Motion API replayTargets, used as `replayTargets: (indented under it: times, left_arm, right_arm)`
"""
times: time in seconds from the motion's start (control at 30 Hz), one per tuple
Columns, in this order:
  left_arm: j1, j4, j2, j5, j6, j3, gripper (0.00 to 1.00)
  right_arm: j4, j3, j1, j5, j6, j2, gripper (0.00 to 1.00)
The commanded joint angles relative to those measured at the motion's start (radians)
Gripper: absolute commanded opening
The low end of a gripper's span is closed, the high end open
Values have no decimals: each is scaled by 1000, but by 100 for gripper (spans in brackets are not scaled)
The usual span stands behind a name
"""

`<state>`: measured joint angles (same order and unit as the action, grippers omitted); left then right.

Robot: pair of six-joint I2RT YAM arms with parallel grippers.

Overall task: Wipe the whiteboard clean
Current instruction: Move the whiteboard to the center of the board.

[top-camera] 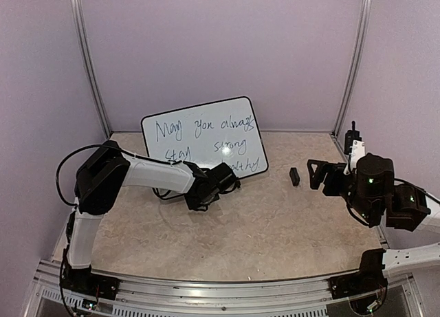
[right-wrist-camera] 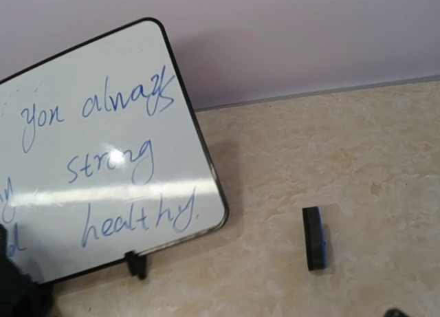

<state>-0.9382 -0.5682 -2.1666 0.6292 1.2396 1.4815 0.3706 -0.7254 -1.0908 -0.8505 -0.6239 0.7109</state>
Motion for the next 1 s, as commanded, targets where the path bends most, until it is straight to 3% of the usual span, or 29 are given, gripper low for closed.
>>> replayTargets:
  times: [0.0, 0.1, 0.17, 0.3, 0.37, 0.6, 0.77, 0.97]
  left_arm:
    - [-7, -136, -82, 28, 111, 92, 0]
    - [-12, -122, -81, 26, 131, 73, 2]
    - [-14, -116, -69, 26, 145, 53, 21]
    - [-20, -111, -41, 29, 147, 31, 41]
    - [-28, -115, -26, 32, 150, 26, 58]
    - [-69, -138, 24, 24, 145, 18, 98]
    - [-106, -131, 77, -11, 123, -22, 99]
    - [-156, -101, 200, -3, 52, -93, 99]
  right_arm:
    - [-6, 27, -8, 8, -16, -29, 99]
    - [0, 33, -9, 7, -20, -41, 100]
    - [2, 35, -9, 7, -23, -40, 100]
    - [-3, 41, -9, 6, -29, -23, 99]
    - [-13, 43, -9, 1, -17, -2, 100]
    - [-128, 84, -8, -15, 28, 60, 100]
    - [-198, 107, 63, 32, 29, 88, 99]
    - [-211, 92, 299, 246, 2, 200, 99]
